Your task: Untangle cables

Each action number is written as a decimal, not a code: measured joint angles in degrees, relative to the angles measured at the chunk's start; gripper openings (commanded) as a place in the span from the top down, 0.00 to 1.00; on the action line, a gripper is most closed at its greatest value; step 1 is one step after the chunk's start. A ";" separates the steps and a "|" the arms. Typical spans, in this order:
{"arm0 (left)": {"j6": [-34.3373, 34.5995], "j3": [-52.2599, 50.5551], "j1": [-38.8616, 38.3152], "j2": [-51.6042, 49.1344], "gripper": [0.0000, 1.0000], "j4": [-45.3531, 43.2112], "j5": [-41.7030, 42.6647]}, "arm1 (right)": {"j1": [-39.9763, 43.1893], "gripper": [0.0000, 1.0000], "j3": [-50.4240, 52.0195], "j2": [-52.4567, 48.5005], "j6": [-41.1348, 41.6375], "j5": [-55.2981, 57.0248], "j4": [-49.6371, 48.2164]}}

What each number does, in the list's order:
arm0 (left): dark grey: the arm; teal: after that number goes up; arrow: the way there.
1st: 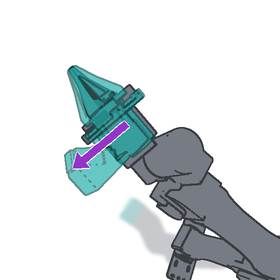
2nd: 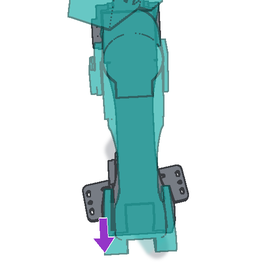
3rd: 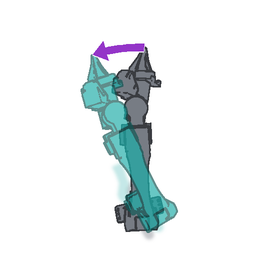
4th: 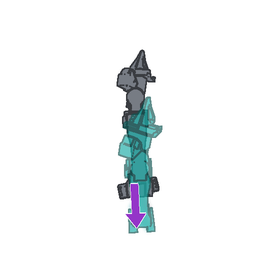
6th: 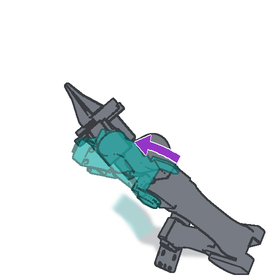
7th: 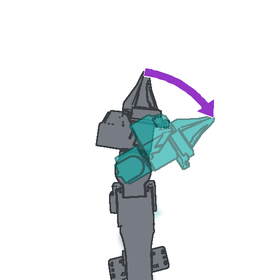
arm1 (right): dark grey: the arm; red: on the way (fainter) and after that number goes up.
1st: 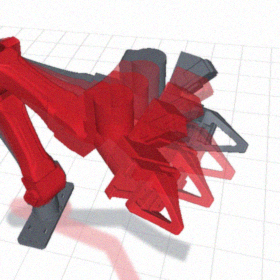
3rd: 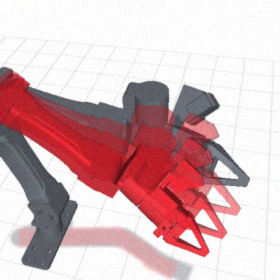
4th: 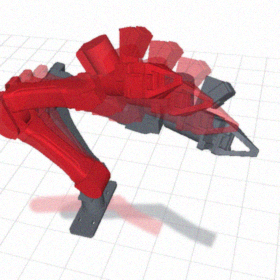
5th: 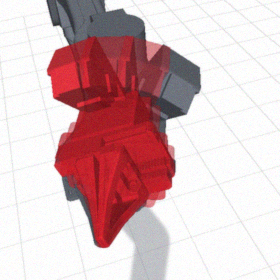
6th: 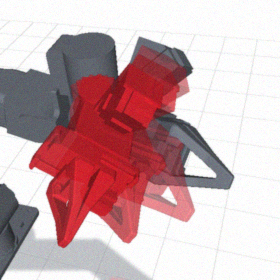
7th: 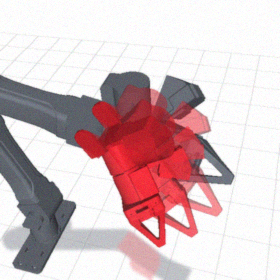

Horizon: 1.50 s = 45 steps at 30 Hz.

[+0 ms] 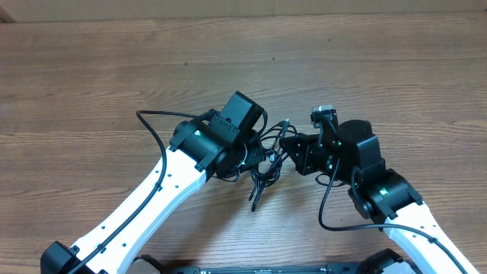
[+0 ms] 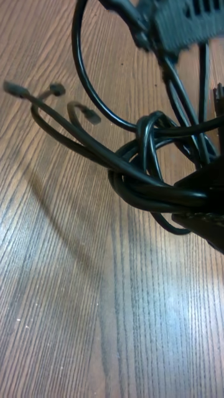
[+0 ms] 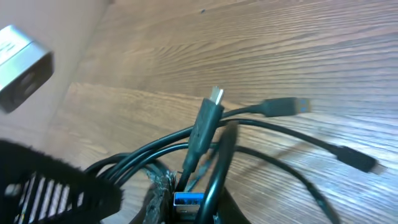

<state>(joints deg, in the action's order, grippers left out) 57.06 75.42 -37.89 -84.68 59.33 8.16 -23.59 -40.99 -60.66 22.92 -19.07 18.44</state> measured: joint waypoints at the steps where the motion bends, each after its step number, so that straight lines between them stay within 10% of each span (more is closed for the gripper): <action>1: -0.02 0.07 0.00 0.00 0.96 0.33 -0.15 | 0.74 0.91 0.00 0.00 0.17 -0.04 0.17; 29: -3.26 1.51 -0.79 0.00 0.96 2.99 -0.66 | 25.16 0.90 0.00 -0.04 0.79 -5.81 8.15; 45: -3.69 0.98 -0.31 -0.04 0.96 7.10 -5.53 | 35.32 0.69 0.00 -0.11 -0.24 2.23 9.81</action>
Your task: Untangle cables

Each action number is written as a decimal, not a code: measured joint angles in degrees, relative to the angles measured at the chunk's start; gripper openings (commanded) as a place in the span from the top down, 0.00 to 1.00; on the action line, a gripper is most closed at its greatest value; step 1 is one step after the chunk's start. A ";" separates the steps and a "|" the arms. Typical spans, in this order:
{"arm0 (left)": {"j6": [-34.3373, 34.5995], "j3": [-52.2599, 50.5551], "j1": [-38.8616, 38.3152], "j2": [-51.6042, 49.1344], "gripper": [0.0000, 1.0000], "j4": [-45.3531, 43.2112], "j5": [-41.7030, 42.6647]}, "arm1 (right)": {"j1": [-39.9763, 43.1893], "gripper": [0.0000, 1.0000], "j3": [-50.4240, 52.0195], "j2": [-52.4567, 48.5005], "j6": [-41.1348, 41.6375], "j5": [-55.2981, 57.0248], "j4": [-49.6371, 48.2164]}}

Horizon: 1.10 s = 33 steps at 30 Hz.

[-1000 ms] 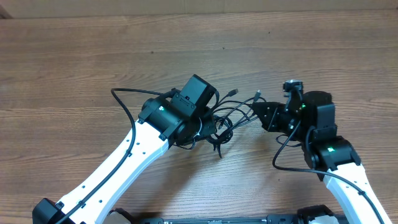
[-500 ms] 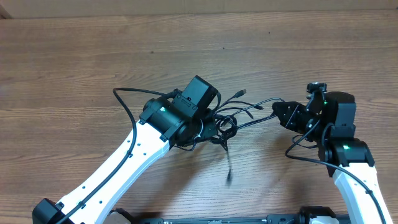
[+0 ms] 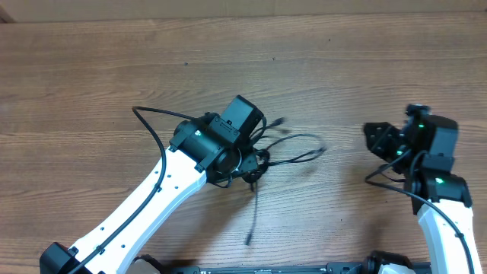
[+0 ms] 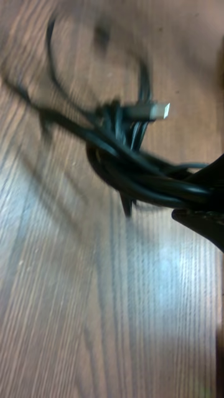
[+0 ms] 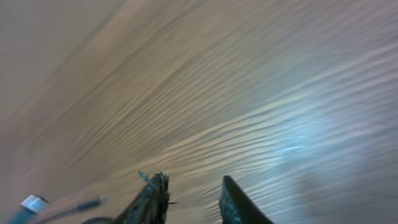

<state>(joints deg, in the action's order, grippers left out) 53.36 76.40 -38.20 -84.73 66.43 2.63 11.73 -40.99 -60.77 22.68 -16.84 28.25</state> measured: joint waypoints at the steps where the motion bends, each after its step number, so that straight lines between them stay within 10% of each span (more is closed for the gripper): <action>1: 0.00 -0.02 0.04 -0.07 0.96 0.00 -0.42 | 0.57 0.66 0.00 0.00 -0.04 0.55 0.11; 7: 0.00 -0.02 0.09 -0.07 0.96 -1.73 -1.95 | 1.70 0.25 0.00 -0.04 -0.11 -3.32 1.92; 21: 8.24 -0.02 0.09 -0.07 0.96 -6.88 -3.23 | 0.33 0.20 0.00 -0.04 -4.17 -36.17 7.56; 33: 11.91 -0.04 0.09 -0.07 0.96 -9.73 -3.43 | -15.76 0.26 0.00 -0.04 -4.76 -40.41 8.50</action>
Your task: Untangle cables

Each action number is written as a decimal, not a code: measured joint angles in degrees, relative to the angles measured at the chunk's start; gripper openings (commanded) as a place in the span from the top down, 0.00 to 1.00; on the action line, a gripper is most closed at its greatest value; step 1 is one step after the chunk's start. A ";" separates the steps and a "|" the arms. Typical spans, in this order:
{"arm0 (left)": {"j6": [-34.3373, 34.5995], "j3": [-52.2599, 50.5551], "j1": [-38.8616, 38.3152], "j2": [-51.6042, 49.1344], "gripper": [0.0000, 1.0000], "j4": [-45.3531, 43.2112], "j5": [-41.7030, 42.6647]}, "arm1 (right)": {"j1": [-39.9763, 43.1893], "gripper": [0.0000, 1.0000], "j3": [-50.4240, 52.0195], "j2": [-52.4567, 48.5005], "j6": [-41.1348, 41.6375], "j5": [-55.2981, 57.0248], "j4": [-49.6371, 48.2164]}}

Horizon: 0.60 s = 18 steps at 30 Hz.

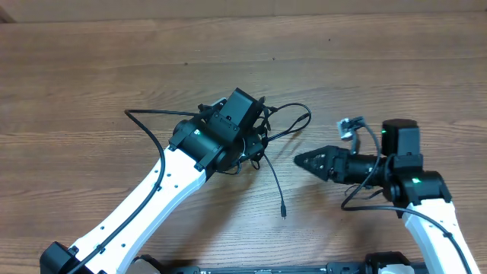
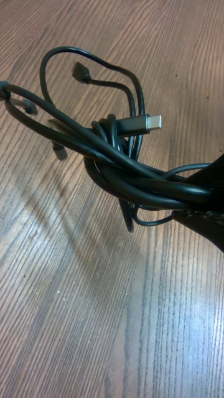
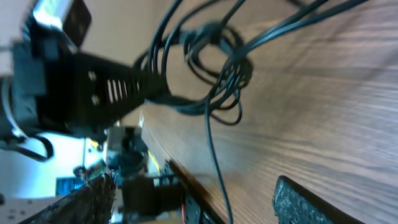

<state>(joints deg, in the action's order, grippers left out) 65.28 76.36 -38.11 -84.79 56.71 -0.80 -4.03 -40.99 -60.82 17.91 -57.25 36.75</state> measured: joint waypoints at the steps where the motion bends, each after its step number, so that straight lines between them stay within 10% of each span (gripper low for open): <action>1: 0.20 0.00 0.00 0.00 0.96 0.00 0.02 | -1.20 0.27 0.00 0.00 -0.04 0.90 0.04; 18: 0.44 0.00 0.00 0.00 0.96 -0.57 0.09 | -14.60 0.26 0.00 0.00 0.07 14.86 -0.02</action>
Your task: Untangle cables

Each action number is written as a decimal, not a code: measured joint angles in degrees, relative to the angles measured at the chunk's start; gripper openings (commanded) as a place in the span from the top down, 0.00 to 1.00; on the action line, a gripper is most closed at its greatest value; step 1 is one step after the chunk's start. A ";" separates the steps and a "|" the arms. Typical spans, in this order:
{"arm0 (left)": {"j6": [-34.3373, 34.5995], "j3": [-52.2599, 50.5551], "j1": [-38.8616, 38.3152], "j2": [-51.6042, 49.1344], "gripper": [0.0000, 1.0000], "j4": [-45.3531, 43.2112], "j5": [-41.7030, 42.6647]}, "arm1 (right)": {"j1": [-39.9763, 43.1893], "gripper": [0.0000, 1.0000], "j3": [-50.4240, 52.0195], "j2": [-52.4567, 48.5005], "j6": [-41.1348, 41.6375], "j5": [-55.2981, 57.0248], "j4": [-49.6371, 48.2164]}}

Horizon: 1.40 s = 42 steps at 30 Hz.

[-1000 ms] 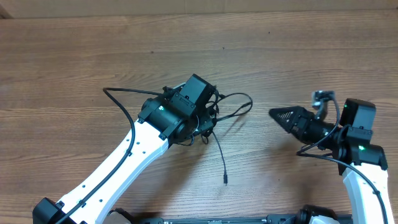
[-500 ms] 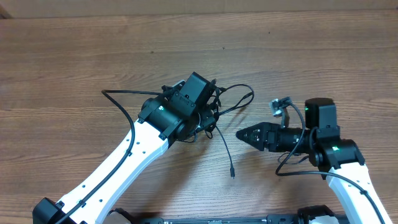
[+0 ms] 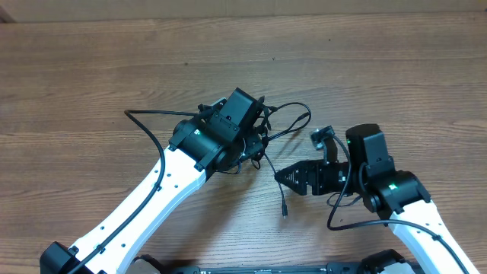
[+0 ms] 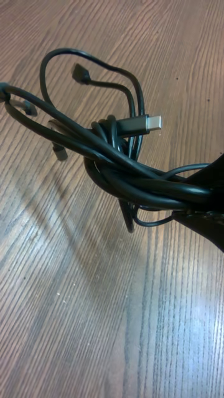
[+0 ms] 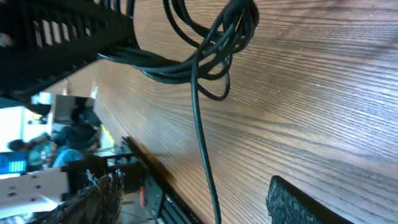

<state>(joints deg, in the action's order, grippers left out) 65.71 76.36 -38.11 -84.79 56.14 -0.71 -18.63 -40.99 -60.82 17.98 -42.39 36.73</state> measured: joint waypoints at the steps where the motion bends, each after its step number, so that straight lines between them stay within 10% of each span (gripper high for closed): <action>1: 0.00 0.00 0.00 0.00 0.96 -0.31 0.02 | -0.74 0.27 0.00 0.00 -0.02 1.09 -0.26; 16: 0.17 0.00 0.00 0.00 0.96 -1.07 4.42 | -3.58 0.48 0.00 -5.31 -0.04 8.74 -3.13; 24: 0.15 0.00 0.00 0.00 0.96 -1.05 5.22 | -3.61 0.96 0.00 -9.94 -0.37 7.87 -3.15; 42: -19.06 0.00 -0.04 0.00 0.96 9.07 3.69 | -3.69 0.96 0.00 -10.01 1.68 15.93 -2.71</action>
<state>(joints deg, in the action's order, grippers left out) 46.65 76.36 -38.15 -84.79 65.21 2.98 -22.33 -40.99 -70.83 19.66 -26.46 34.02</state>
